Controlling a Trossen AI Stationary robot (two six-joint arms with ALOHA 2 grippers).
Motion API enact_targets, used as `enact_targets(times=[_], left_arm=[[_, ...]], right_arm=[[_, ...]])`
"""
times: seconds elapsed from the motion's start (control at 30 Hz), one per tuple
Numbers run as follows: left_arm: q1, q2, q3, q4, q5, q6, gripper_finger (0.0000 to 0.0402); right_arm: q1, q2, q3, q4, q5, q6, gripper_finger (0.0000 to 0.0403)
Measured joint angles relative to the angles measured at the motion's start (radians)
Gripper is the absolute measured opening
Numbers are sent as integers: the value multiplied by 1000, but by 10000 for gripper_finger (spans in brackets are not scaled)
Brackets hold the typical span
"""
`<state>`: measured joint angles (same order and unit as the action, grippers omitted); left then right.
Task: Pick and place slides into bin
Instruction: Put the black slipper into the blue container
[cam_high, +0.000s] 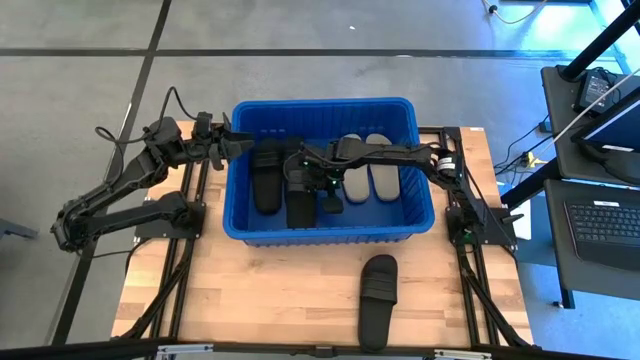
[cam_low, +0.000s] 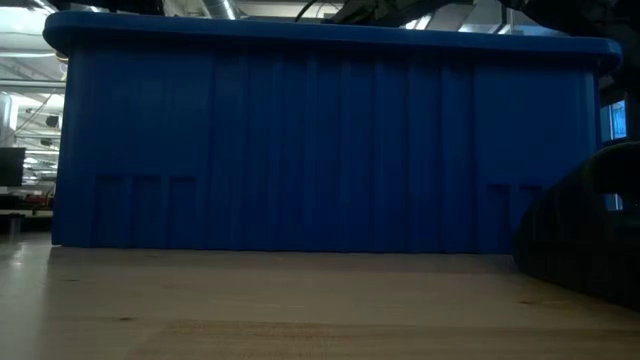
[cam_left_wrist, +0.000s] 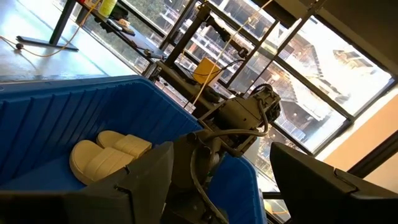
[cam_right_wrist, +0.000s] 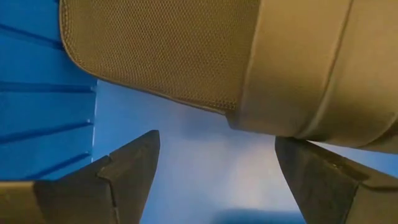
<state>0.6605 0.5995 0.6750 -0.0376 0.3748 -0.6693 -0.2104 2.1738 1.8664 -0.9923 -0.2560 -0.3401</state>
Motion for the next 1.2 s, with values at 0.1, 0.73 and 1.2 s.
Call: enact_targets(times=[0.1,0.73,1.2], left_arm=[[0,0,0,0,0,0,261],[0,0,0,0,0,-2,261],[0,0,0,-1,12,-1,261]], right_arm=[[0,0,0,0,0,0,320],[0,-10,49,-84,0,24,320],[-38,-13,372,-403,229,54,320]])
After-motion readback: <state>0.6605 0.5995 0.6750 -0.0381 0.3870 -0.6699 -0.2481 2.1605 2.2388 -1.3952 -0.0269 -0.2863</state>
